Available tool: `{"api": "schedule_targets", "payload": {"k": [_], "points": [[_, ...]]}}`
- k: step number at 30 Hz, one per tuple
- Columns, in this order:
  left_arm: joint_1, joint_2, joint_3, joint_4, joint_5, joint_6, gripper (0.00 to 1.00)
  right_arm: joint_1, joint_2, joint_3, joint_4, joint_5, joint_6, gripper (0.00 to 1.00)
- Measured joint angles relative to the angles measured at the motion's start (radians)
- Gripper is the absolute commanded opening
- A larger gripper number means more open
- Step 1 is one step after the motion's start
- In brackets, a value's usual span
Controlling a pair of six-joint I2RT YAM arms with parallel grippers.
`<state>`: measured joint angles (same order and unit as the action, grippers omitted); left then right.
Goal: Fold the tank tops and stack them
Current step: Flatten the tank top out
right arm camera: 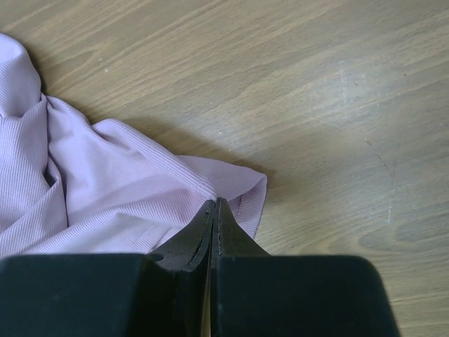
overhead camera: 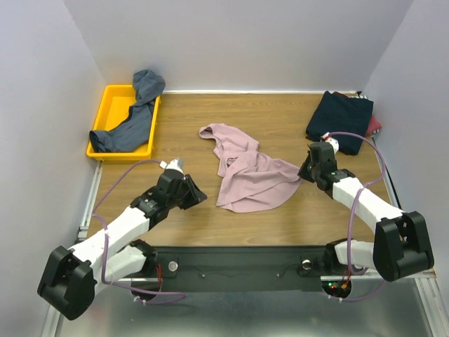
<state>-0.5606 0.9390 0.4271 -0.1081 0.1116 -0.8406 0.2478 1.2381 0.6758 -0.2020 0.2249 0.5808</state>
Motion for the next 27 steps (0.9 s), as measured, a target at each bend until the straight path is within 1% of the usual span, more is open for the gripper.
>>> {"api": "schedule_targets", "payload": {"k": [1,4,6,12,15,18,19,20,23,27], "points": [[-0.004,-0.003,0.024,-0.001,-0.014,0.007,0.28,0.000,0.000,0.000,0.001,0.004,0.000,0.00],[-0.025,0.017,0.088,-0.001,-0.050,0.037,0.27,0.000,0.000,0.002,0.003,0.006,0.000,0.00],[-0.061,0.066,0.134,-0.006,-0.073,0.062,0.27,0.000,0.000,0.002,0.003,0.006,0.000,0.00],[-0.202,0.282,0.279,-0.007,-0.163,0.146,0.24,0.000,0.008,0.002,0.005,0.005,0.000,0.00],[-0.264,0.360,0.334,-0.045,-0.229,0.167,0.23,0.000,0.009,0.002,0.006,0.005,0.000,0.01],[-0.319,0.436,0.384,-0.070,-0.280,0.178,0.27,0.000,0.009,0.002,0.006,0.005,0.000,0.00],[-0.334,0.459,0.396,-0.076,-0.293,0.180,0.31,0.000,0.009,0.002,0.007,0.004,0.000,0.00],[-0.350,0.483,0.408,-0.080,-0.303,0.181,0.33,0.000,0.009,0.002,0.007,0.004,0.000,0.00],[-0.381,0.528,0.418,-0.089,-0.330,0.180,0.33,0.000,0.009,0.002,0.008,0.004,0.000,0.00],[-0.395,0.579,0.426,-0.115,-0.374,0.168,0.33,0.000,0.009,0.002,0.008,0.004,0.000,0.00]]}}
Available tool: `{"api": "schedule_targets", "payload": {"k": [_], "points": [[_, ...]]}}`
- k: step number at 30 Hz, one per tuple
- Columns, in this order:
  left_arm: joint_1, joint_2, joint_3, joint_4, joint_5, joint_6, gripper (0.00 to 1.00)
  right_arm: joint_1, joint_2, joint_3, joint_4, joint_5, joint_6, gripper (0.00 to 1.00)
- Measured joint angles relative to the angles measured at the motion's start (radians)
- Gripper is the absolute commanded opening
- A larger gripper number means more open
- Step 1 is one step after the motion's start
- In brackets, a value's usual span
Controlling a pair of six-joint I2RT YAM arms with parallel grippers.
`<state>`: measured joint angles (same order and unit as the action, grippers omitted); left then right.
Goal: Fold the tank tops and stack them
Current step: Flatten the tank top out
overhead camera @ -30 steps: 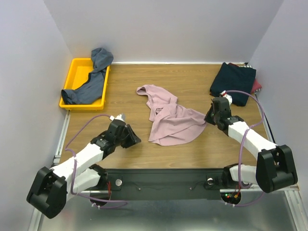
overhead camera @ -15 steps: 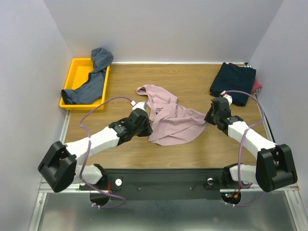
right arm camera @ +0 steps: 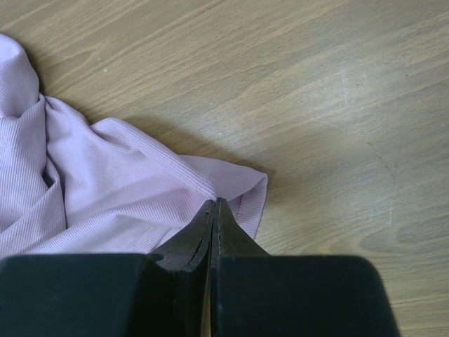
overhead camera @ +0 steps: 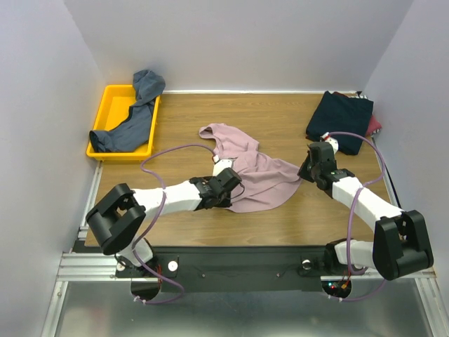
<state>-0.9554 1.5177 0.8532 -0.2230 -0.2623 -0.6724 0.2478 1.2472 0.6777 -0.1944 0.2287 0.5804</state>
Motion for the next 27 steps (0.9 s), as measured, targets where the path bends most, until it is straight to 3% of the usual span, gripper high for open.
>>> {"api": "schedule_targets", "payload": {"k": [14,17,23,27], "points": [[0.002,0.073,0.000,-0.003,-0.060,-0.020,0.37,0.000,-0.004,0.000,0.000,-0.004,0.000,0.00],[0.002,0.073,0.000,0.000,-0.060,-0.021,0.29,0.000,-0.005,0.000,0.000,-0.005,0.000,0.00],[0.002,0.073,0.000,0.002,-0.064,-0.032,0.00,0.000,-0.013,0.000,0.000,-0.005,0.000,0.00],[0.002,0.072,0.000,0.000,-0.071,-0.032,0.00,0.000,-0.016,0.000,0.000,-0.005,0.000,0.00]]}}
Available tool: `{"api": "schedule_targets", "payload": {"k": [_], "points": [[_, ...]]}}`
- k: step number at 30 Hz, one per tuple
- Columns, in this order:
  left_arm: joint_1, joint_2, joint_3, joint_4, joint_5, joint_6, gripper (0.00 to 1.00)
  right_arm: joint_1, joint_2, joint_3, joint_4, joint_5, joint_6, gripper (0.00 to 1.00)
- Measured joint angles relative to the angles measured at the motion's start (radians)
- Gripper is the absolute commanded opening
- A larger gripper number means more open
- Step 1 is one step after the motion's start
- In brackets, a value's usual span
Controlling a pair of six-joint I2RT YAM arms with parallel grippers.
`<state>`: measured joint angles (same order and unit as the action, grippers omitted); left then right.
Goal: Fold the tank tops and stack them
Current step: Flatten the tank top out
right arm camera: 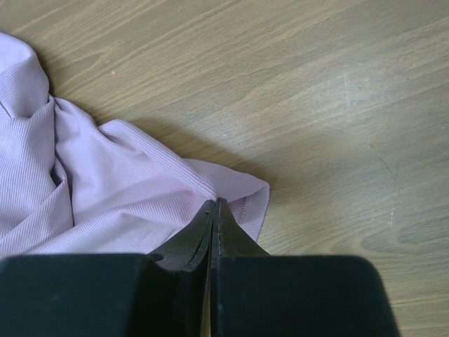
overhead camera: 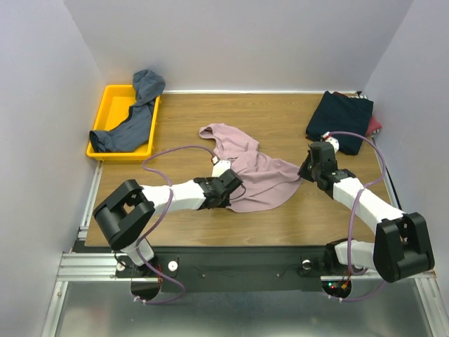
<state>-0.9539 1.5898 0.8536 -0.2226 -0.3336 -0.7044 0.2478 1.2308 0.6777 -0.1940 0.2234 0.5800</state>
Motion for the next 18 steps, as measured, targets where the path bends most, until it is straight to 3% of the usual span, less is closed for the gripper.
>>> {"api": "schedule_targets", "payload": {"k": [6,10,18], "points": [[0.005,-0.043,0.010,-0.037,0.003,0.001,0.00,0.000,0.003,0.000,0.000,0.013,-0.001,0.00],[0.035,-0.150,0.027,-0.049,0.041,0.009,0.00,-0.002,0.039,0.000,0.001,0.043,-0.002,0.00],[0.233,-0.360,0.005,-0.028,0.188,0.027,0.00,-0.019,0.098,0.034,0.000,0.092,-0.007,0.00]]}}
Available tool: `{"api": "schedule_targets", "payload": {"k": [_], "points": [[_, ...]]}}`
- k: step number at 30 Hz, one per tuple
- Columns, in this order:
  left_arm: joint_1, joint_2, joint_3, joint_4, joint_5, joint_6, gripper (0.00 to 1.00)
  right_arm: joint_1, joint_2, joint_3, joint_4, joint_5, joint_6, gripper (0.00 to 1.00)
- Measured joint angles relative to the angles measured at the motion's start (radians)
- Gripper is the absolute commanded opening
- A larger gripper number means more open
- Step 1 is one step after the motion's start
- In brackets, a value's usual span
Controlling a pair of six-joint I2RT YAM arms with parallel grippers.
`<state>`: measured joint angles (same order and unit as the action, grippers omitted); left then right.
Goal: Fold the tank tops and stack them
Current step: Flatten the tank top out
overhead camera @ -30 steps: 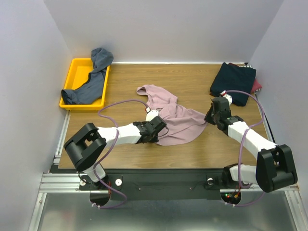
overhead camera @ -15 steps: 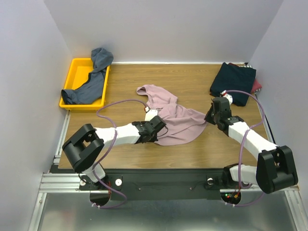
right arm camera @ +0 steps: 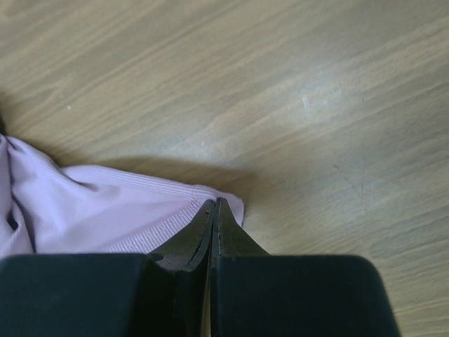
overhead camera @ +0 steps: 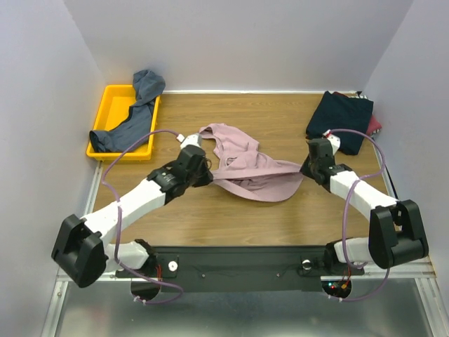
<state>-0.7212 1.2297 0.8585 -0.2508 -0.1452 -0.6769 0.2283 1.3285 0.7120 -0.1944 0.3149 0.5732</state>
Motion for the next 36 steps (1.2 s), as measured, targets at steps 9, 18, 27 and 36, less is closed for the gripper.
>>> {"api": "schedule_targets", "payload": {"k": [9,18,27,36], "points": [[0.177,-0.150,-0.183,0.030,0.122,-0.026,0.00,-0.011,0.000,0.024,0.003,-0.031,-0.005,0.00],[0.180,-0.151,-0.230,0.053,0.156,-0.058,0.00,0.176,-0.149,-0.084,0.004,-0.092,0.037,0.00],[0.249,-0.249,-0.247,0.043,0.106,-0.091,0.00,0.333,-0.189,-0.227,-0.005,-0.100,0.142,0.05],[0.285,-0.263,-0.269,0.039,0.101,-0.091,0.00,0.334,-0.283,-0.249,-0.036,-0.067,0.169,0.49]]}}
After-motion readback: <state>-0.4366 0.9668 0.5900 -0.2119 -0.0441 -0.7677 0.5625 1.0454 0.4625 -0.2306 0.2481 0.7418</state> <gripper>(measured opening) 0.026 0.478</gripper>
